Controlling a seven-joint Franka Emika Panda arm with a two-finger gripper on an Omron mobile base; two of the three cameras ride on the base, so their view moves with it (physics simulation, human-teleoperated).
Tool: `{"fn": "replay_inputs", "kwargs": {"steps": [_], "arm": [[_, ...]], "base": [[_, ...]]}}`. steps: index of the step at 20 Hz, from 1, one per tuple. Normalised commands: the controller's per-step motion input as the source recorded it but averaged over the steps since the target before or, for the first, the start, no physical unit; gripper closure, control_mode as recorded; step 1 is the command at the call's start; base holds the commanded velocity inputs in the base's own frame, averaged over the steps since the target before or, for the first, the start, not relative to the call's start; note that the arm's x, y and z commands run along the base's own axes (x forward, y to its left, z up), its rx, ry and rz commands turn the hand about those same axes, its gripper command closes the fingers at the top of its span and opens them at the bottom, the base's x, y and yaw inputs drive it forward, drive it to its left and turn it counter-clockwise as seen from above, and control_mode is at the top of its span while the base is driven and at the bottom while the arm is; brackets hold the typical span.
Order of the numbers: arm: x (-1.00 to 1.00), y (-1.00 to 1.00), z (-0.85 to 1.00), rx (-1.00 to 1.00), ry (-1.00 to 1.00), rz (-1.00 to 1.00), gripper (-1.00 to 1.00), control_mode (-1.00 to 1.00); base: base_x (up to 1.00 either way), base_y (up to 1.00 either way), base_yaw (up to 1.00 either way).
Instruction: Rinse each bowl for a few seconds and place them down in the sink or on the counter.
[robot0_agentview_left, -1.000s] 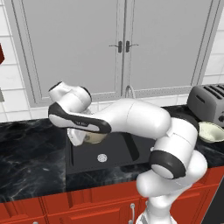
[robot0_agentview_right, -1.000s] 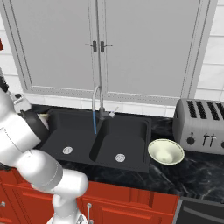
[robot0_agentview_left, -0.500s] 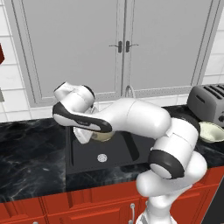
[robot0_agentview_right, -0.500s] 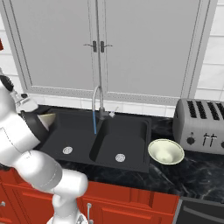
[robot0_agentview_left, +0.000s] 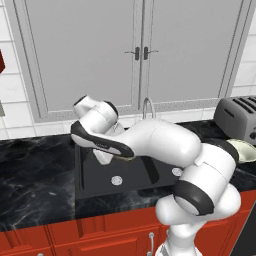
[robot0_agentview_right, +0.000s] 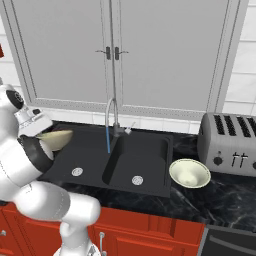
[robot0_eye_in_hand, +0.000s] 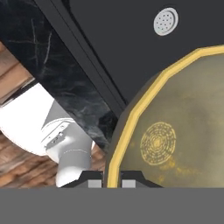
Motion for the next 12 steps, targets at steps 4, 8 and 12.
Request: {"fn": "replay_inputs", "kwargs": {"steps": [4,8,12], "arm": [[0.16,-0.29,-0.03,0.0,-0.1,-0.02,1.0,-1.0],[0.11,-0.28,0.0,0.0,-0.1,-0.01,1.0,-1.0],[0.14,-0.29,-0.03,0.0,-0.05,-0.01,1.0,-1.0]], "base": [[0.0,0.0,0.0],[0.0,0.0,0.0],[0.0,0.0,0.0]]}}
